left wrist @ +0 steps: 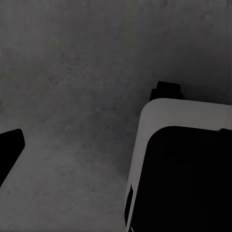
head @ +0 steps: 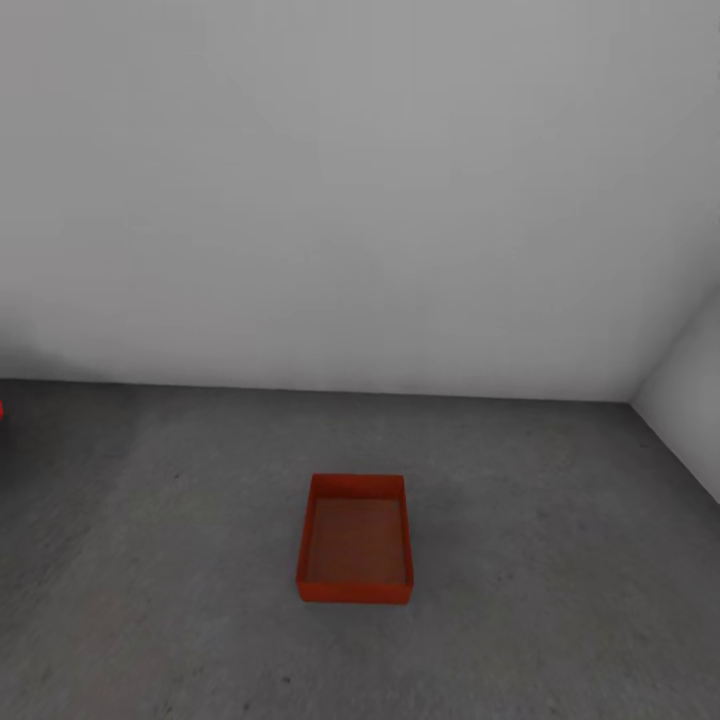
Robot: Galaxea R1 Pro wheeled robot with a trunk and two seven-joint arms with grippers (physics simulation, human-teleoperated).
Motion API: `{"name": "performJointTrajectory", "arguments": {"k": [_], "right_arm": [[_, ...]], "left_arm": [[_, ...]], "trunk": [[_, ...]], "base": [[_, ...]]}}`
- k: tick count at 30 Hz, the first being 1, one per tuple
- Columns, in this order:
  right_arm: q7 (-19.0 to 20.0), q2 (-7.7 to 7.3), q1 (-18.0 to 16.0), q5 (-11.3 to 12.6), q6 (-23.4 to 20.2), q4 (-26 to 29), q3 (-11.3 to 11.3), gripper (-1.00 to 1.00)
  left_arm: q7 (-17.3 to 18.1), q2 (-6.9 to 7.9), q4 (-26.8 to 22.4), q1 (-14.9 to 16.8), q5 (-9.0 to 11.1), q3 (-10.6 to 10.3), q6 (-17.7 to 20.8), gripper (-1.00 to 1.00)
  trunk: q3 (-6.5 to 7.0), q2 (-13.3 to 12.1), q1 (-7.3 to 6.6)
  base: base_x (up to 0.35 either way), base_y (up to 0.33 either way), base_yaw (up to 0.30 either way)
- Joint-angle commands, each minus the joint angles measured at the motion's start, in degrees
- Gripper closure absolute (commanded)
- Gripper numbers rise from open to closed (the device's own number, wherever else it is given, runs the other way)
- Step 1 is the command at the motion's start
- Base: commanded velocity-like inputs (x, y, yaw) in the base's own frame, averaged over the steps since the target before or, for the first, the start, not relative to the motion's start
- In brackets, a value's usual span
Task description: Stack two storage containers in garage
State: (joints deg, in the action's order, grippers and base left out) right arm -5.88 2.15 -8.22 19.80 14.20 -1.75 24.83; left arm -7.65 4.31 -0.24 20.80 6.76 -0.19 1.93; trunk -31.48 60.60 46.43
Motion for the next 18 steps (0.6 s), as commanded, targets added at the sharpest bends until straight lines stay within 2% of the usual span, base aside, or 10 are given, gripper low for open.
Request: {"name": "performJointTrajectory", "arguments": {"k": [1,18], "right_arm": [[-0.1,0.05,-0.06,0.42,0.31,-0.19,0.48,-1.0],[-0.1,0.05,-0.07,0.42,0.31,-0.19,0.48,-1.0]], "left_arm": [[-0.08,0.0,-0.03,0.03,0.54,-0.07,0.18,-1.0],[-0.08,0.0,-0.03,0.03,0.54,-0.05,0.18,-1.0]], "trunk": [[0.05,0.03,0.0],[1.61,0.03,0.0]], "base": [[0.0,0.0,0.0],[0.0,0.0,0.0]]}}
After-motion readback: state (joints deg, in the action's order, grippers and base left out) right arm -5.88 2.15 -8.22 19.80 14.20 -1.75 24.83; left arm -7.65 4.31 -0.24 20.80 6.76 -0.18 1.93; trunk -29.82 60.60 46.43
